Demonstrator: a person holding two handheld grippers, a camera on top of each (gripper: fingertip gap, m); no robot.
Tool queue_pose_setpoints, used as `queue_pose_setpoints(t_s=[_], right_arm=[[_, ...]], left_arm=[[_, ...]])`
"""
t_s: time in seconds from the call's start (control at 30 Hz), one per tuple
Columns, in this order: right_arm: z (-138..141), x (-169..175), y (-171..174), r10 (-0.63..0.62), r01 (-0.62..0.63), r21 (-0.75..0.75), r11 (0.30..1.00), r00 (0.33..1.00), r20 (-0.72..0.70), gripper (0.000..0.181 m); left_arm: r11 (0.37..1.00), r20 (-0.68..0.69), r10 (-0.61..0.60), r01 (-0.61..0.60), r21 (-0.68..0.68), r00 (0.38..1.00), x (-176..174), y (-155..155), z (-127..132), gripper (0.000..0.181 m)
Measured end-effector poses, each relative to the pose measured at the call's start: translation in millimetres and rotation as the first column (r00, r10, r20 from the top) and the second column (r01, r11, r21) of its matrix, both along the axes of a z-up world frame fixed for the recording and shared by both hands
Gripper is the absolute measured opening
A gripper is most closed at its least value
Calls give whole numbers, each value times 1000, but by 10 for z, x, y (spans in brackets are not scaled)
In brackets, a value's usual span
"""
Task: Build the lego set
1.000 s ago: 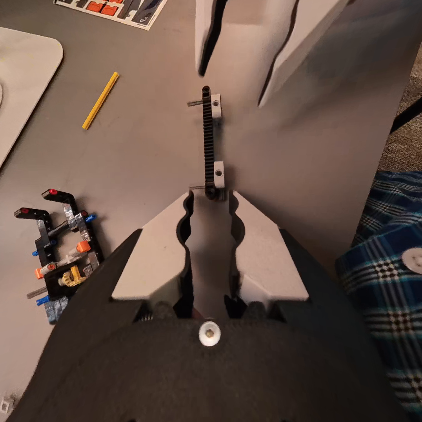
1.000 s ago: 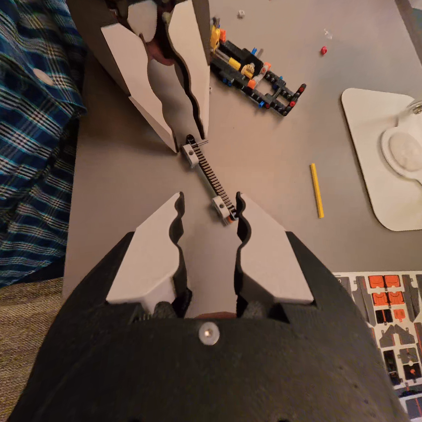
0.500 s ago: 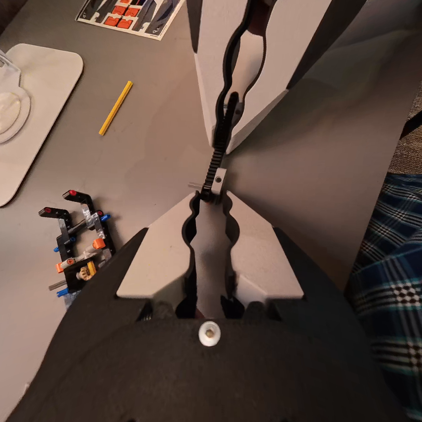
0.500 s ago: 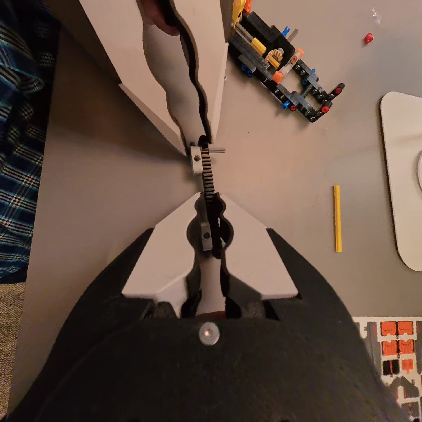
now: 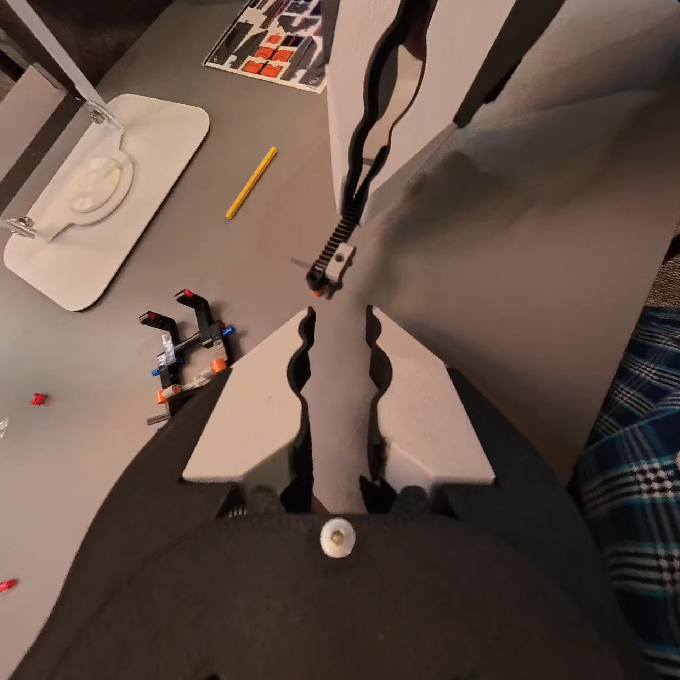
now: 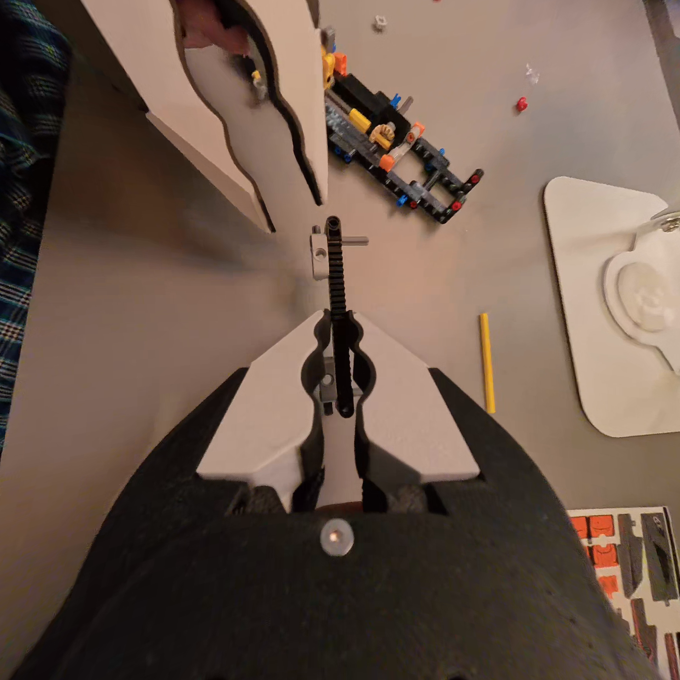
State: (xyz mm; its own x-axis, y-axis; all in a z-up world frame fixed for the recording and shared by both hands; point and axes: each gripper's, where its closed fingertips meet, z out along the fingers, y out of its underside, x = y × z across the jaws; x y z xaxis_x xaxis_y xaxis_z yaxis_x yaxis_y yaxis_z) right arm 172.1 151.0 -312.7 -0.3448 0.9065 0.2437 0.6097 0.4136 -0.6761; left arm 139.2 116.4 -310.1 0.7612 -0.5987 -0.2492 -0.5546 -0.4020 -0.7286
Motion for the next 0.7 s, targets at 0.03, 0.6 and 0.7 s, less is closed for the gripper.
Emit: queue_pose_setpoints(t_s=[0.03, 0.6, 0.7], right_arm=[[33, -18, 26, -6, 6, -9, 1000, 1000, -10, 5], [-189, -20, 244, -151, 163, -66, 985, 977, 148, 5], [-217, -59, 234, -178, 191, -79, 978, 973, 148, 6]], left_arm=[[1000, -2, 5, -5, 5, 1000, -24, 2, 19, 26], [981, 0, 177, -176, 84, 984, -736, -75, 246, 26], [980, 4, 182, -182, 80, 983, -766, -93, 231, 26]])
